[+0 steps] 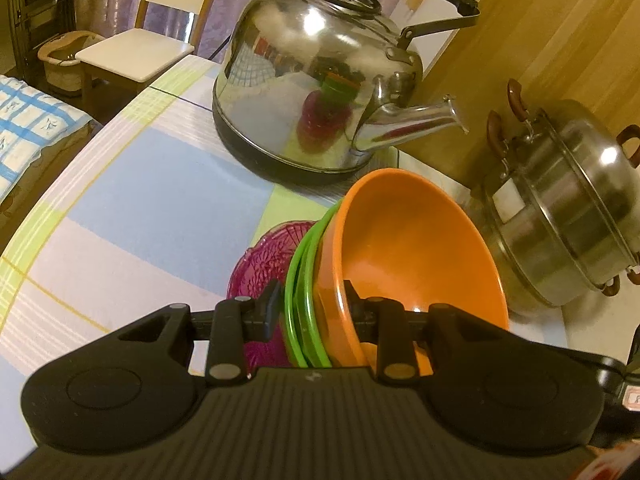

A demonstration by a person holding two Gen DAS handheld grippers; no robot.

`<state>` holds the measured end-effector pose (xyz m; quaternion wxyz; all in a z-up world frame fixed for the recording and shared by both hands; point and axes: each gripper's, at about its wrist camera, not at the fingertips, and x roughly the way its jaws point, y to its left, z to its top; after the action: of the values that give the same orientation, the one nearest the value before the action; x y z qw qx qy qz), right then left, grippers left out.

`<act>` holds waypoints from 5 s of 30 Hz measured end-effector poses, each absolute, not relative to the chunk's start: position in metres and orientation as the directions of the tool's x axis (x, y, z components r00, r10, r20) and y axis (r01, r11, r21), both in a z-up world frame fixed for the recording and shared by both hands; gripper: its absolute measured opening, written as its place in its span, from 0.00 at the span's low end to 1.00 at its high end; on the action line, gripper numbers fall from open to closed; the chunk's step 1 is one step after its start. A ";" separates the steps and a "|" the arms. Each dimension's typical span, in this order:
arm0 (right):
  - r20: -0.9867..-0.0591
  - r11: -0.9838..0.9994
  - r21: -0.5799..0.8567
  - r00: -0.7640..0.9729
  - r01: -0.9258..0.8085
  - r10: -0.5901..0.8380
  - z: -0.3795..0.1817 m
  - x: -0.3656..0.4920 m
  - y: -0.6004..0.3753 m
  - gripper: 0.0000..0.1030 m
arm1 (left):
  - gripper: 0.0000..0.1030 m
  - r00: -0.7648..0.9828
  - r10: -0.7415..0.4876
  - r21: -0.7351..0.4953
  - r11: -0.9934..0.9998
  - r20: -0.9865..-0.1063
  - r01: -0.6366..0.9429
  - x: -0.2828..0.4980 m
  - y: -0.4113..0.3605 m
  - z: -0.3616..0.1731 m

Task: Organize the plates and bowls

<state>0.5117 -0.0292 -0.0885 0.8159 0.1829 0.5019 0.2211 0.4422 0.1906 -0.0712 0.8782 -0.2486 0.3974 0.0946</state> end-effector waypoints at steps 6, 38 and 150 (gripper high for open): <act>-0.739 0.832 0.530 0.391 -0.164 0.548 -0.100 0.518 -0.027 0.26 | 0.26 0.662 -0.029 -0.356 0.860 -0.749 -0.366 0.449 0.193 -0.079; -0.652 0.787 0.571 0.453 -0.233 0.608 -0.082 0.507 -0.047 0.74 | 0.81 0.768 0.015 -0.398 0.849 -0.640 -0.347 0.427 0.197 -0.057; -0.648 0.920 0.163 0.665 -0.356 0.372 -0.011 0.062 -0.171 0.76 | 0.98 0.703 0.124 -0.061 0.971 -0.700 -0.232 0.021 0.020 -0.002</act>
<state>0.0616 -0.1711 -0.0110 0.9123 0.0114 0.3574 0.1994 0.0214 0.0203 -0.0017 0.9200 -0.0725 0.3727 0.0970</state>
